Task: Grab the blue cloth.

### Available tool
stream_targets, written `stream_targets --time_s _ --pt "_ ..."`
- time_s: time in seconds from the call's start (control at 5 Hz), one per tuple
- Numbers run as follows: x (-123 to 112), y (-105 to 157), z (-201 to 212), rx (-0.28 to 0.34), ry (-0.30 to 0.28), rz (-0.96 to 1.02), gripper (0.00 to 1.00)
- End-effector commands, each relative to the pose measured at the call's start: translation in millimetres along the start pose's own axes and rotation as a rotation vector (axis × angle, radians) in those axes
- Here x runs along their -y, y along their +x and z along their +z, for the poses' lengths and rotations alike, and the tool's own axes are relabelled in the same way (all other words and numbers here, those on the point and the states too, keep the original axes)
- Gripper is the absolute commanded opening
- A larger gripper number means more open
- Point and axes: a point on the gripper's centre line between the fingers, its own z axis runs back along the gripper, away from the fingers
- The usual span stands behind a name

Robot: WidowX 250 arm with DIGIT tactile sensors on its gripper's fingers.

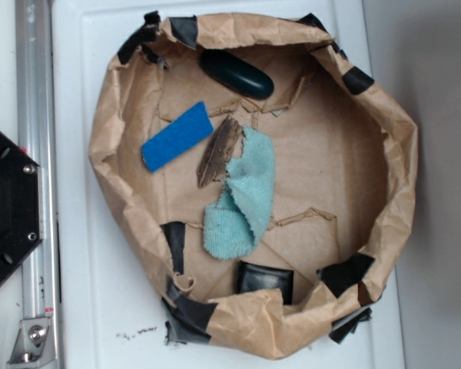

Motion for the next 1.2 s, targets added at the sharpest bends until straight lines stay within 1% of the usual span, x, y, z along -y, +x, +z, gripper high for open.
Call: stream_targets --time_s 0.0,0.2,0.4,0.6,0.8,1.0 --pt "0 0 0 0.0 0.0 0.0 1.0" --pt "-3 47 -31 0.011 0.04 -0.041 1.0" --pt "-2 92 -71 0.009 0.009 -0.17 1.0" --pt "-5 128 -108 -0.025 0.034 -0.27 1.0" --pt "-20 140 -137 -0.072 0.015 -0.307 1.0" --pt "-5 131 -171 -0.119 0.006 -0.433 1.0"
